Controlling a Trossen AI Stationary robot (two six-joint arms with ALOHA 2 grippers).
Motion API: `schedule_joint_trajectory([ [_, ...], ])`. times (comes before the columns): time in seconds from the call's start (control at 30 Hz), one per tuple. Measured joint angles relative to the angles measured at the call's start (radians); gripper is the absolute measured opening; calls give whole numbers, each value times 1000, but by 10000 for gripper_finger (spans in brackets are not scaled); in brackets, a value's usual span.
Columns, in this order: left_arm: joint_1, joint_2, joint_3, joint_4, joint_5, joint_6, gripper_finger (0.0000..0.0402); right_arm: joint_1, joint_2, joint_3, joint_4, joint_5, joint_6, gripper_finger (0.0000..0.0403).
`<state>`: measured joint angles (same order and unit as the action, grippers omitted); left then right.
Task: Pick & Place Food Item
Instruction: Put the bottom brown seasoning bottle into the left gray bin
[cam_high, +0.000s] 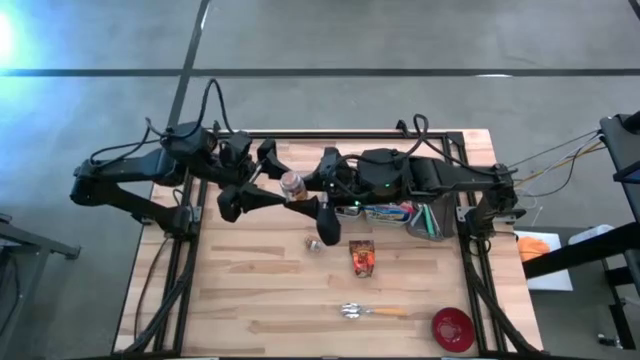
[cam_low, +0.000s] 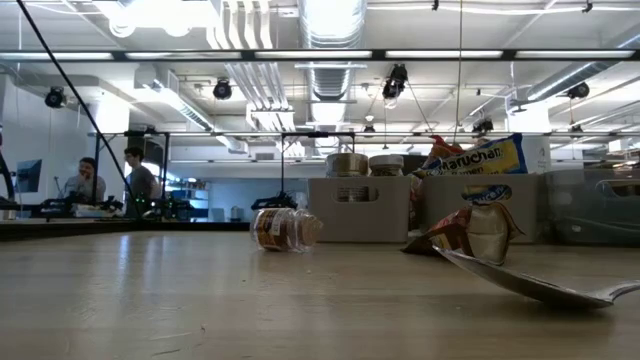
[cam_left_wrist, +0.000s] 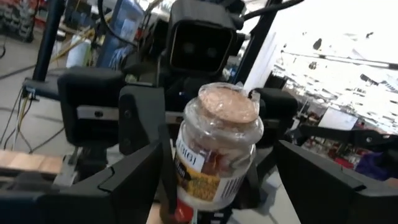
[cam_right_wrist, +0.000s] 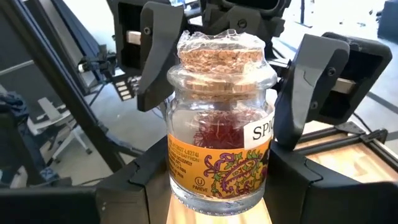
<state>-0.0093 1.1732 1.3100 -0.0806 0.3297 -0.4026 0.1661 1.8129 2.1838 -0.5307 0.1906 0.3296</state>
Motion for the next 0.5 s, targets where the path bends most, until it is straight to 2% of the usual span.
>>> schedule_joint_trajectory([
  [0.27, 0, 11, 33, -154, 7, 3, 316, -2, -18, 13, -14, -44, 1, 185],
  [0.5, 3, 6, 68, -206, 1, 34, 316, 0, -6, 5, -97, -65, 7, 185],
])
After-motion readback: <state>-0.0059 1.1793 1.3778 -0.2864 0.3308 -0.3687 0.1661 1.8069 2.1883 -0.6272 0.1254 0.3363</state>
